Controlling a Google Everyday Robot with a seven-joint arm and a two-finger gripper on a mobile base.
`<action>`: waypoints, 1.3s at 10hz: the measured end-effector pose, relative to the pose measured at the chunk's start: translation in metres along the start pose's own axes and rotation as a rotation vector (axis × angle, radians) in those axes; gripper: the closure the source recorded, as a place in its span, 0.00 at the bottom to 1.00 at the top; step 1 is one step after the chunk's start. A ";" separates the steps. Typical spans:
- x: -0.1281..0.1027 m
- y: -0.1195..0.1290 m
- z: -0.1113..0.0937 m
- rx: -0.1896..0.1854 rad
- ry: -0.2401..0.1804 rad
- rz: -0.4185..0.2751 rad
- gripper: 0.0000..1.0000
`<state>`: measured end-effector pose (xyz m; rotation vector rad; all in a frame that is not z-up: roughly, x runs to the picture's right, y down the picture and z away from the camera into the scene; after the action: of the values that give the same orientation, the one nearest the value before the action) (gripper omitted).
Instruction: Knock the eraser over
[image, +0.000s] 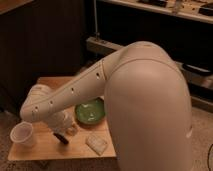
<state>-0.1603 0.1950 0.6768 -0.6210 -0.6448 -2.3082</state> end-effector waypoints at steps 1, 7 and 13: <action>0.003 0.001 0.005 0.002 -0.013 -0.002 0.90; 0.018 0.016 0.031 -0.051 -0.036 -0.016 0.90; 0.038 0.014 0.045 -0.066 -0.019 -0.042 0.90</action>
<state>-0.1645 0.1947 0.7377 -0.6661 -0.5975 -2.3734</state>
